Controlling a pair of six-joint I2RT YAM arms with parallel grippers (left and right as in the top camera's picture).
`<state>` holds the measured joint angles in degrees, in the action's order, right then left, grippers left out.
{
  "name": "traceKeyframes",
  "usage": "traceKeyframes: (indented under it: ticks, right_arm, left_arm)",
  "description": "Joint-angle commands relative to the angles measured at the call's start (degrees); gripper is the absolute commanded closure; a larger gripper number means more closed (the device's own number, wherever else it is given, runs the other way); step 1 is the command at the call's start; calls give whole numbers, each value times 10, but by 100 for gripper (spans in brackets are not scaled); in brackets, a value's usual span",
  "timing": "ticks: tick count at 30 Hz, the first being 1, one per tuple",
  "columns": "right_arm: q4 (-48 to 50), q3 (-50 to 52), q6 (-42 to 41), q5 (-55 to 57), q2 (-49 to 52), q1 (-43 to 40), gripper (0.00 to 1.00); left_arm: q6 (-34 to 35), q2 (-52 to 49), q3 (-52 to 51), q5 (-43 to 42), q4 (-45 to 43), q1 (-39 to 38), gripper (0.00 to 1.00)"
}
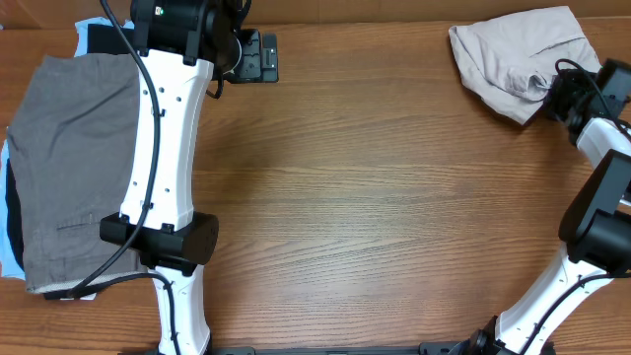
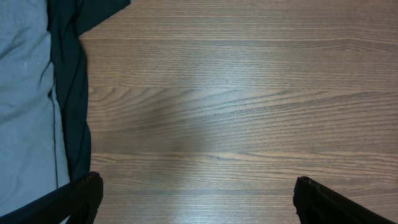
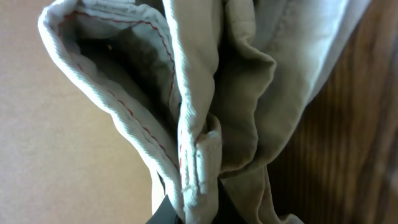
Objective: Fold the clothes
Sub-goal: 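Grasp the folded shorts with the right gripper and carry them to the upper right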
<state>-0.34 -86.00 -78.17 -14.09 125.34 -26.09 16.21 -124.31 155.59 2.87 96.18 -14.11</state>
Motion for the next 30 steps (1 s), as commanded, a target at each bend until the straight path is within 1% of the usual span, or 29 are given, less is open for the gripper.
traceKeyframes:
  ticks: [1, 2, 3, 4, 8, 15, 23, 27, 30]
  right_arm:
    - [23, -7, -16, 5, 1, 12, 85]
    - [25, -7, -15, 5, 1, 14, 66]
    - [25, -7, -14, 5, 1, 14, 34]
    - [28, -7, -7, 3, 1, 14, 0]
    - [26, -7, 64, -16, -7, 14, 0]
    - [-50, -7, 134, -10, -67, 13, 0]
    - [-191, -7, 256, 59, -218, 13, 0]
    - [-246, -7, 276, 48, -300, 13, 0]
    - [-249, -7, 350, 11, -356, 13, 0]
  left_arm:
    - [8, -8, -2, 5, -2, 2, 0]
    - [8, -8, -2, 5, -2, 2, 0]
    - [8, -8, -2, 5, -2, 2, 0]
    - [8, -8, -2, 5, -2, 2, 0]
    - [7, -8, -2, 5, -5, 2, 0]
    - [7, -8, -2, 5, -8, 2, 0]
    - [8, -8, -2, -3, -9, 2, 0]
    - [7, -8, -2, -5, -8, 2, 0]
    - [7, -8, -2, -5, -8, 2, 0]
